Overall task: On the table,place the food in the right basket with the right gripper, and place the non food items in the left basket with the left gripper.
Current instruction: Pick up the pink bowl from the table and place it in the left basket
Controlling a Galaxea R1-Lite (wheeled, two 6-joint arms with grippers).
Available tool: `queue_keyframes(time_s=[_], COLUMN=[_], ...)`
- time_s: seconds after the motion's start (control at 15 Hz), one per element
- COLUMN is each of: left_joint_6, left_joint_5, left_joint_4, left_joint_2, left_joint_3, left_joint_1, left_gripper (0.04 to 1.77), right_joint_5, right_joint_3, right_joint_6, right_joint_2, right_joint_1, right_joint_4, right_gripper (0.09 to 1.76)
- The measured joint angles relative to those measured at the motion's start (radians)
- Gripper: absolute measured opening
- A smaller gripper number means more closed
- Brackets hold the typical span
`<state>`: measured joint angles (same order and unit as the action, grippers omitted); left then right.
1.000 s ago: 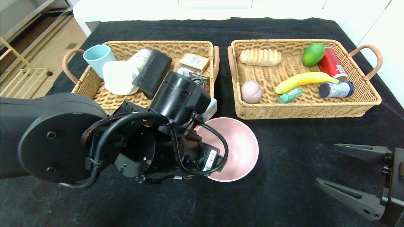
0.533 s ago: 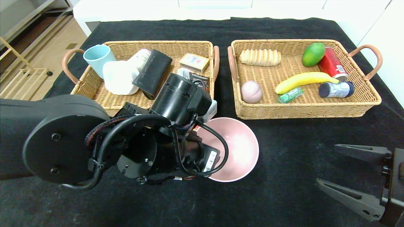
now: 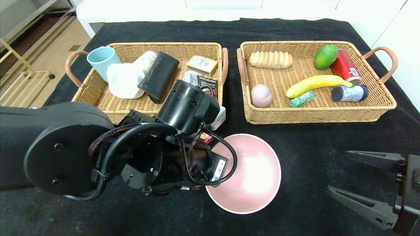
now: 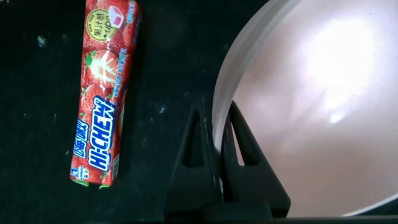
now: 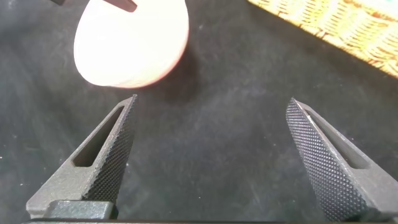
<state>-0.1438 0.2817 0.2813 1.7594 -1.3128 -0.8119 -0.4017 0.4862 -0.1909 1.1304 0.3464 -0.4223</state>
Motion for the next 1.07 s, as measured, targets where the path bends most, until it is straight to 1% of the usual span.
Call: queue_keyframes(time_s=[0.4,1.07], left_joint_6=[0.001,0.000], left_joint_5=[0.002,0.002], left_joint_4=[0.000,0.004], left_joint_2=[-0.001,-0.007], left_joint_3=[0.013,0.004], left_joint_1=[-0.001,-0.001], left_gripper=[0.16,0.16], right_joint_5=[0.000,0.000], right_joint_3=[0.000,0.000], right_joint_6=[-0.001,0.000], right_joint_2=[0.000,0.000], right_joint_1=[0.001,0.001], right_joint_4=[0.000,0.000], right_gripper=[1.71,1.71])
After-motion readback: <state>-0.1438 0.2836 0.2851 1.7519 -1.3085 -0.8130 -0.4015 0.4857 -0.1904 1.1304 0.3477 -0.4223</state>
